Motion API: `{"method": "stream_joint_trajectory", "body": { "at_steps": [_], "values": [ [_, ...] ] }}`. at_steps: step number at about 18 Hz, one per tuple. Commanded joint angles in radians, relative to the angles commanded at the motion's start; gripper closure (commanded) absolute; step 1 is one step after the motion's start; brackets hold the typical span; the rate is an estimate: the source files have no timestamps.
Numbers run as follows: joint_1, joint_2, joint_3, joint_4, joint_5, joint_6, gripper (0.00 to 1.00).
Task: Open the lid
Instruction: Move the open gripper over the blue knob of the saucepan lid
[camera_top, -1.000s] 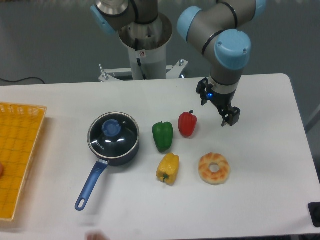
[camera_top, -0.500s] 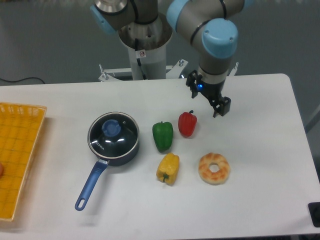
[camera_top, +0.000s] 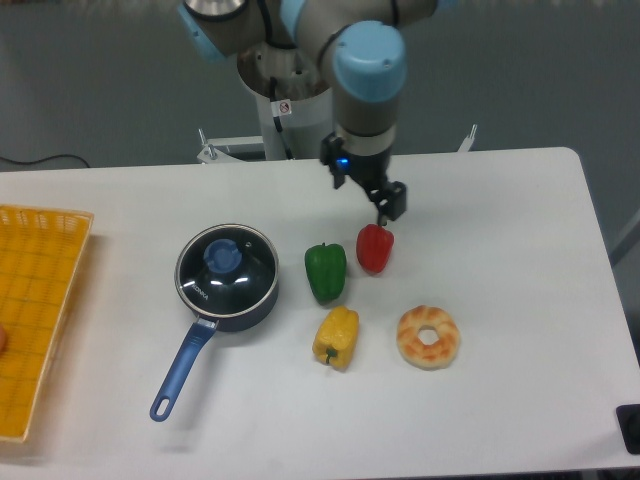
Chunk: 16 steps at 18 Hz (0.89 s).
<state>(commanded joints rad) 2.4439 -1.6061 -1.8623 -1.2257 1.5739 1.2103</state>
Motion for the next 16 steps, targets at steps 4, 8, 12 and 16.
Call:
{"method": "stream_joint_trajectory", "body": {
  "at_steps": [4,8,12,16],
  "values": [
    [-0.069,0.002,-0.008,0.006,-0.009,-0.070,0.00],
    [-0.143,0.008,-0.066,0.096,-0.005,-0.072,0.00],
    [-0.206,-0.021,-0.083,0.150,-0.002,-0.074,0.00],
    [-0.226,-0.052,-0.074,0.152,-0.005,-0.071,0.00]
  ]
}}
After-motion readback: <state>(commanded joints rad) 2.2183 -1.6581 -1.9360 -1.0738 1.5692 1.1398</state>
